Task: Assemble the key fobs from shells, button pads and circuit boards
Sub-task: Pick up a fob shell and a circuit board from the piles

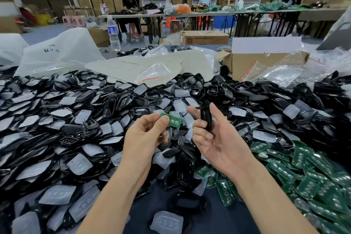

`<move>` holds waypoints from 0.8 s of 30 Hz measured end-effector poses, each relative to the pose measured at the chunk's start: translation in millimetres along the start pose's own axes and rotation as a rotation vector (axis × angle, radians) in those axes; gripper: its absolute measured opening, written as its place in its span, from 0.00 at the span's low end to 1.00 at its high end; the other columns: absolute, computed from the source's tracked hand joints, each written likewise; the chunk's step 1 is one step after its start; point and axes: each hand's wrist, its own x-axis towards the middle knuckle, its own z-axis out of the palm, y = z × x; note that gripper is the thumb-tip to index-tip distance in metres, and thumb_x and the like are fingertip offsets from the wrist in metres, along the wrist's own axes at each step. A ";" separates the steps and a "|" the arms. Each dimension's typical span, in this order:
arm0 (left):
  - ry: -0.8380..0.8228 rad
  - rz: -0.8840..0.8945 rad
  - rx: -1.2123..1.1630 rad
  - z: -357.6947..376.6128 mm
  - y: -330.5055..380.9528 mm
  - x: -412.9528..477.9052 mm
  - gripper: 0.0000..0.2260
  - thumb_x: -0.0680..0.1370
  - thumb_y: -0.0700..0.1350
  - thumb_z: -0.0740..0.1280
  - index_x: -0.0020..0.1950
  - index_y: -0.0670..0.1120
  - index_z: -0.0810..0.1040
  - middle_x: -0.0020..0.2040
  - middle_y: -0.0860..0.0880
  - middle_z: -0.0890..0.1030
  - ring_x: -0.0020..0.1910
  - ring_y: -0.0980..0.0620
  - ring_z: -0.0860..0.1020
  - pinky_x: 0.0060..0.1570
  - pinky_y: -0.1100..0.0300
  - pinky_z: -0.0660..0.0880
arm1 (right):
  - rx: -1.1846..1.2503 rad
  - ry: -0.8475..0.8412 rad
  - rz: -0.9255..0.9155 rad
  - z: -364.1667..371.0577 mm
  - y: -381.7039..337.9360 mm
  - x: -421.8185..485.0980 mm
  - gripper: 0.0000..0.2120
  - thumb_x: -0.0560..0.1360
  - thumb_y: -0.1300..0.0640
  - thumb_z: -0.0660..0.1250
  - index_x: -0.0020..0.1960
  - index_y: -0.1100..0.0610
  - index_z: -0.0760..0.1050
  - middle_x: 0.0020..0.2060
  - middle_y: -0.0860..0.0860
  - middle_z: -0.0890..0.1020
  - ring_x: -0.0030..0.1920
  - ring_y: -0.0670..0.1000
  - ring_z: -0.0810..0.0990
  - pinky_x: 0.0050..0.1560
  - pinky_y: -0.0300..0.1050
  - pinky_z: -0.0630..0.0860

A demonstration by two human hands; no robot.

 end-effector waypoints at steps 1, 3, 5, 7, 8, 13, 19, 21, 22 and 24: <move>0.000 0.000 0.004 -0.2 -0.4 0.4 0.18 0.65 0.48 0.76 0.50 0.41 0.80 0.32 0.50 0.79 0.28 0.55 0.74 0.30 0.63 0.74 | -0.001 0.005 0.001 0.6 0.5 0.5 0.25 0.78 0.46 0.66 0.64 0.65 0.79 0.33 0.48 0.66 0.26 0.44 0.62 0.23 0.37 0.67; -0.001 0.000 0.004 0.0 -0.9 0.7 0.19 0.63 0.49 0.77 0.49 0.42 0.80 0.32 0.50 0.79 0.28 0.55 0.74 0.29 0.63 0.74 | 0.002 0.020 -0.001 1.1 2.1 1.3 0.25 0.78 0.45 0.65 0.63 0.65 0.78 0.33 0.48 0.67 0.25 0.44 0.62 0.23 0.37 0.67; -0.001 0.000 0.005 0.7 -1.0 0.4 0.20 0.62 0.50 0.78 0.48 0.42 0.80 0.32 0.50 0.79 0.27 0.56 0.74 0.29 0.64 0.75 | -0.009 0.043 -0.018 0.7 3.3 1.7 0.25 0.81 0.44 0.61 0.62 0.65 0.79 0.33 0.49 0.69 0.25 0.44 0.63 0.24 0.37 0.68; -0.001 -0.002 0.009 0.9 -1.1 0.1 0.20 0.62 0.49 0.77 0.49 0.41 0.80 0.32 0.50 0.80 0.27 0.56 0.74 0.29 0.64 0.75 | -0.042 0.069 -0.042 -0.4 3.8 2.1 0.27 0.84 0.43 0.56 0.61 0.64 0.80 0.34 0.50 0.73 0.25 0.44 0.64 0.24 0.38 0.69; 0.000 -0.003 0.010 0.9 -1.1 0.1 0.19 0.63 0.49 0.77 0.48 0.42 0.80 0.32 0.50 0.80 0.27 0.56 0.74 0.29 0.64 0.75 | -0.065 0.080 -0.053 -0.8 4.0 2.4 0.27 0.84 0.42 0.55 0.62 0.64 0.80 0.35 0.50 0.75 0.25 0.44 0.65 0.25 0.37 0.70; 0.022 0.008 -0.018 -0.1 -0.4 -0.1 0.12 0.67 0.46 0.75 0.47 0.43 0.79 0.32 0.50 0.78 0.28 0.56 0.74 0.29 0.64 0.74 | -0.245 0.141 -0.076 -0.8 5.0 4.3 0.29 0.84 0.38 0.48 0.64 0.56 0.79 0.37 0.47 0.82 0.31 0.44 0.75 0.28 0.37 0.74; -0.023 0.015 -0.063 -1.7 0.7 -0.6 0.14 0.70 0.46 0.73 0.54 0.44 0.80 0.36 0.50 0.78 0.30 0.56 0.75 0.31 0.63 0.75 | -0.354 0.112 -0.174 4.7 8.3 4.0 0.27 0.77 0.39 0.55 0.63 0.59 0.76 0.42 0.53 0.87 0.33 0.47 0.82 0.31 0.38 0.79; -0.030 0.015 -0.052 -1.4 0.3 -0.6 0.15 0.70 0.47 0.73 0.55 0.44 0.81 0.37 0.50 0.79 0.31 0.56 0.75 0.31 0.64 0.76 | -0.385 0.110 -0.232 5.3 10.2 2.7 0.21 0.82 0.47 0.57 0.63 0.62 0.75 0.43 0.56 0.87 0.36 0.49 0.84 0.34 0.40 0.81; -0.034 0.015 -0.051 -1.6 0.1 -0.6 0.15 0.69 0.48 0.73 0.54 0.44 0.82 0.37 0.50 0.80 0.31 0.56 0.76 0.31 0.63 0.76 | -0.405 0.113 -0.256 5.4 10.9 2.0 0.17 0.84 0.52 0.57 0.63 0.62 0.75 0.43 0.57 0.87 0.36 0.50 0.85 0.35 0.41 0.82; -0.050 0.015 -0.055 -2.2 0.0 -0.6 0.15 0.68 0.49 0.74 0.53 0.45 0.82 0.38 0.50 0.81 0.32 0.55 0.77 0.32 0.63 0.77 | -0.465 0.122 -0.300 4.9 11.9 1.6 0.12 0.85 0.59 0.58 0.62 0.61 0.76 0.41 0.56 0.87 0.38 0.50 0.85 0.38 0.41 0.82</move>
